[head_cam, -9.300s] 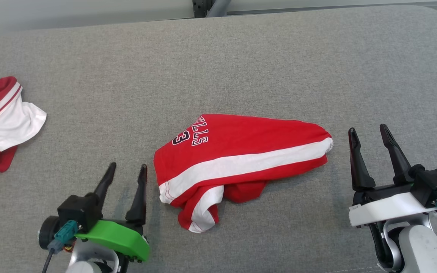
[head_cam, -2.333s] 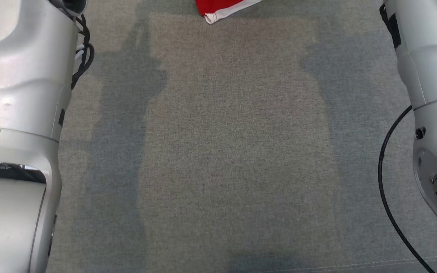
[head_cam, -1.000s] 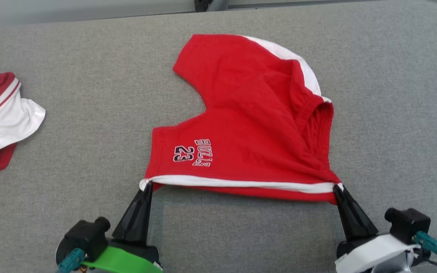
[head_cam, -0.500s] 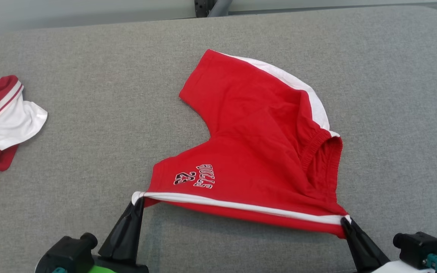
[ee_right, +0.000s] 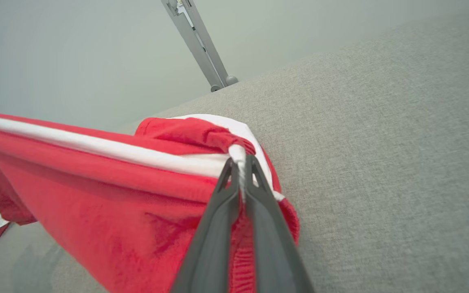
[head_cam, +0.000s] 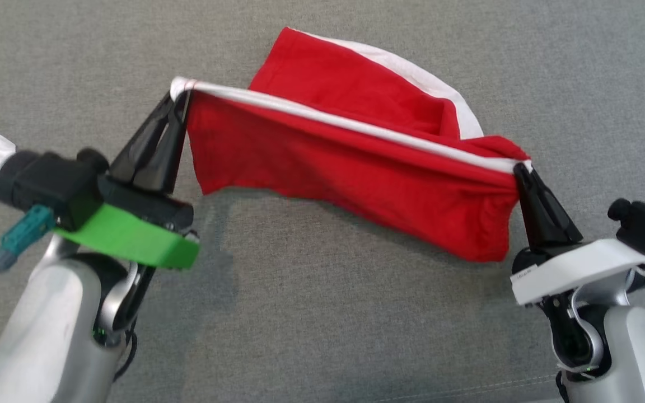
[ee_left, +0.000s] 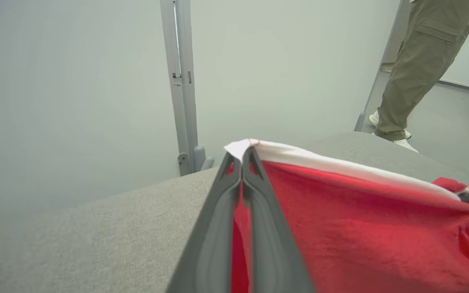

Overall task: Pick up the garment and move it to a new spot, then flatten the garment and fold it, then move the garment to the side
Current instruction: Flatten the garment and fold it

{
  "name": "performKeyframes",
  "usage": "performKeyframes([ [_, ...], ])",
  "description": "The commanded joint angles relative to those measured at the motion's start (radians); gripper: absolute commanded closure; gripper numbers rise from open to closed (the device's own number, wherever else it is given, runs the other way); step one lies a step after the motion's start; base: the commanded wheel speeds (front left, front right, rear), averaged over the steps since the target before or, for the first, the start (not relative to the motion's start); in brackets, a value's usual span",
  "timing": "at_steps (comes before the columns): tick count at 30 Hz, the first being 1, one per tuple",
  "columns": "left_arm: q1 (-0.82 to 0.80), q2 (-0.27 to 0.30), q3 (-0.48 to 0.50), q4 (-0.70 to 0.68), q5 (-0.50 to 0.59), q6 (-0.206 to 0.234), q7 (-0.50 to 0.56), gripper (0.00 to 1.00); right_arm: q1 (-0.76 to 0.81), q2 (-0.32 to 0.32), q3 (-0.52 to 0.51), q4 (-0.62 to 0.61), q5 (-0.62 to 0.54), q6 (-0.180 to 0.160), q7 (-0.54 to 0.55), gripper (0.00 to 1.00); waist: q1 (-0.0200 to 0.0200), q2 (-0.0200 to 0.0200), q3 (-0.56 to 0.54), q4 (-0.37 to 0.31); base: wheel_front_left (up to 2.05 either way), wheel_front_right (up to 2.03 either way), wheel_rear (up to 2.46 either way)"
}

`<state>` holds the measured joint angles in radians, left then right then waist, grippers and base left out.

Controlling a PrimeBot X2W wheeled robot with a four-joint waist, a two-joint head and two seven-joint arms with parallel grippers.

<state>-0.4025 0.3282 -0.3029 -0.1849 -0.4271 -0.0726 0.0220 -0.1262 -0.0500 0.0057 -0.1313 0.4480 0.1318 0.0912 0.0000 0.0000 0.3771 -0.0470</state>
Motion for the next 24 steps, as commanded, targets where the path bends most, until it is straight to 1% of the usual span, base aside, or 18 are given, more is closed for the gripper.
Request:
performKeyframes([
  [1,-0.067,-0.005,-0.002,0.035,0.001,-0.01,-0.003,1.0,-0.033,-0.003,-0.005,0.028,0.017,-0.002,-0.017,1.0,0.0,0.0,0.058,-0.034,0.0,0.0,0.0],
  [5,-0.265,-0.027,-0.045,0.221,-0.013,-0.04,0.007,1.0,-0.154,-0.003,-0.002,0.152,0.045,-0.002,-0.062,1.0,0.0,0.0,0.1,-0.06,0.0,0.0,0.0],
  [10,-0.47,-0.055,-0.115,0.499,-0.033,-0.056,-0.004,1.0,-0.271,-0.002,0.036,0.295,0.067,-0.002,-0.113,1.0,0.0,0.0,0.143,-0.096,0.0,0.0,0.0],
  [12,-0.538,-0.067,-0.141,0.606,-0.044,-0.057,-0.011,1.0,-0.306,-0.001,0.064,0.339,0.098,-0.002,-0.134,1.0,0.0,0.0,0.159,-0.109,0.0,0.0,0.0],
  [17,-0.663,-0.086,-0.207,0.827,-0.085,-0.059,-0.053,1.0,-0.361,-0.002,0.121,0.421,0.141,-0.002,-0.194,1.0,0.0,0.0,0.186,-0.138,0.0,0.0,0.0],
  [18,-0.663,-0.086,-0.207,0.827,-0.085,-0.059,-0.053,1.0,-0.361,-0.002,0.121,0.421,0.141,-0.002,-0.194,1.0,0.0,0.0,0.186,-0.138,0.0,0.0,0.0],
  [21,-0.713,-0.097,-0.243,0.93,-0.118,-0.059,-0.069,1.0,-0.382,-0.002,0.153,0.46,0.16,-0.002,-0.224,1.0,0.0,0.0,0.194,-0.15,0.0,0.0,0.0],
  [22,-0.726,-0.103,-0.252,0.96,-0.13,-0.059,-0.073,1.0,-0.388,-0.001,0.167,0.466,0.17,-0.002,-0.237,0.89,0.0,0.0,0.195,-0.153,0.0,0.0,0.0],
  [23,-0.735,-0.109,-0.262,0.983,-0.147,-0.059,-0.078,1.0,-0.392,-0.001,0.177,0.473,0.178,-0.002,-0.248,0.62,0.0,0.0,0.197,-0.154,0.0,0.0,0.0],
  [24,-0.743,-0.112,-0.272,1.006,-0.162,-0.059,-0.079,0.73,-0.395,-0.001,0.188,0.478,0.179,-0.002,-0.259,0.1,0.0,0.0,0.198,-0.156,0.0,0.0,0.0],
])
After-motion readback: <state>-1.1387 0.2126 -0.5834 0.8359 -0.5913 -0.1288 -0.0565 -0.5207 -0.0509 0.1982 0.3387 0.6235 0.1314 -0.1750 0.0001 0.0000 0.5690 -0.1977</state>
